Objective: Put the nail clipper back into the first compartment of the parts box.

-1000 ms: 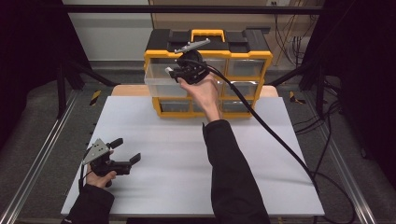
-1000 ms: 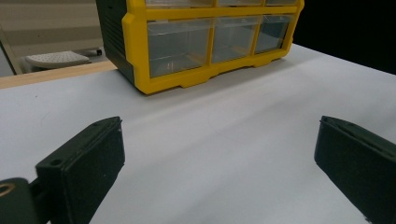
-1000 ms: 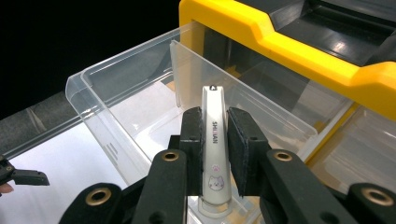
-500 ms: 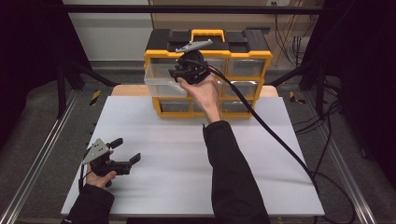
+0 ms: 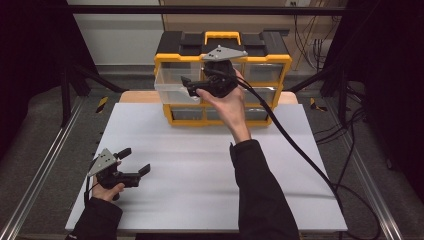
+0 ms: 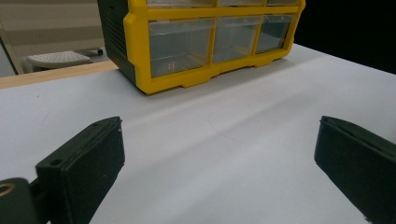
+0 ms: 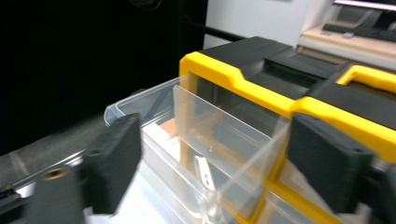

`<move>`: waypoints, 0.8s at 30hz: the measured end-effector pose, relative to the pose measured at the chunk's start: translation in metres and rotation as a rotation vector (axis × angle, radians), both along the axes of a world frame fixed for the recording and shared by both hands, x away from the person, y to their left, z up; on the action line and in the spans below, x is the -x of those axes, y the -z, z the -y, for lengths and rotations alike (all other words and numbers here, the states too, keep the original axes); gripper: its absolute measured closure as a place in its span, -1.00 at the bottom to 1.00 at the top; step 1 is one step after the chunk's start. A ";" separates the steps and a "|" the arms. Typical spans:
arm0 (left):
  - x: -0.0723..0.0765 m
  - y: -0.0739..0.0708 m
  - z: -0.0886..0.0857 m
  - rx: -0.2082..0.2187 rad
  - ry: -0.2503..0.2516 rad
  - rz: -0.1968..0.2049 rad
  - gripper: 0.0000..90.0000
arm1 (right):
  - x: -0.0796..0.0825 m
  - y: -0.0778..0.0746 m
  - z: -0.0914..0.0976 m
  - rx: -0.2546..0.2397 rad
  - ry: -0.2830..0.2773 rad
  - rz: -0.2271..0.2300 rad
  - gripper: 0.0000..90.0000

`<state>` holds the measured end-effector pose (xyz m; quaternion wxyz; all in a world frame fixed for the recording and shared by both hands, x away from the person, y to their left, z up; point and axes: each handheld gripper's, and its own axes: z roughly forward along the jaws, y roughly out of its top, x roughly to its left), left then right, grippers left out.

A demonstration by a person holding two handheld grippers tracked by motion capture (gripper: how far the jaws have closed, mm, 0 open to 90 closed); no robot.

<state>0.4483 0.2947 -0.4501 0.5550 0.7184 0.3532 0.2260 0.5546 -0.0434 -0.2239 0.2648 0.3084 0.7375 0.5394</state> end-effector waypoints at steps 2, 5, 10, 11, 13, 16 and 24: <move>0.000 0.000 0.001 -0.003 0.002 -0.001 -0.96 | 0.005 0.003 0.007 -0.012 -0.005 0.003 -0.74; 0.000 0.000 0.001 -0.003 0.002 -0.003 -0.96 | 0.013 0.010 0.016 -0.026 -0.021 -0.005 -0.84; 0.000 0.001 0.001 -0.005 0.003 -0.003 -0.96 | 0.029 0.026 0.034 -0.028 -0.023 -0.003 -0.91; 0.000 0.001 0.001 -0.006 0.003 -0.003 -0.96 | 0.029 0.026 0.034 -0.028 -0.023 -0.003 -0.91; 0.000 0.001 0.001 -0.009 0.004 -0.005 -0.96 | 0.034 0.032 0.040 -0.041 -0.021 -0.003 -0.92; 0.000 0.001 0.001 -0.012 0.004 -0.006 -0.96 | 0.039 0.043 0.048 -0.053 -0.016 -0.014 -0.93; 0.000 0.001 0.002 -0.011 0.004 -0.006 -0.96 | 0.049 0.073 0.067 -0.041 -0.014 -0.057 -0.97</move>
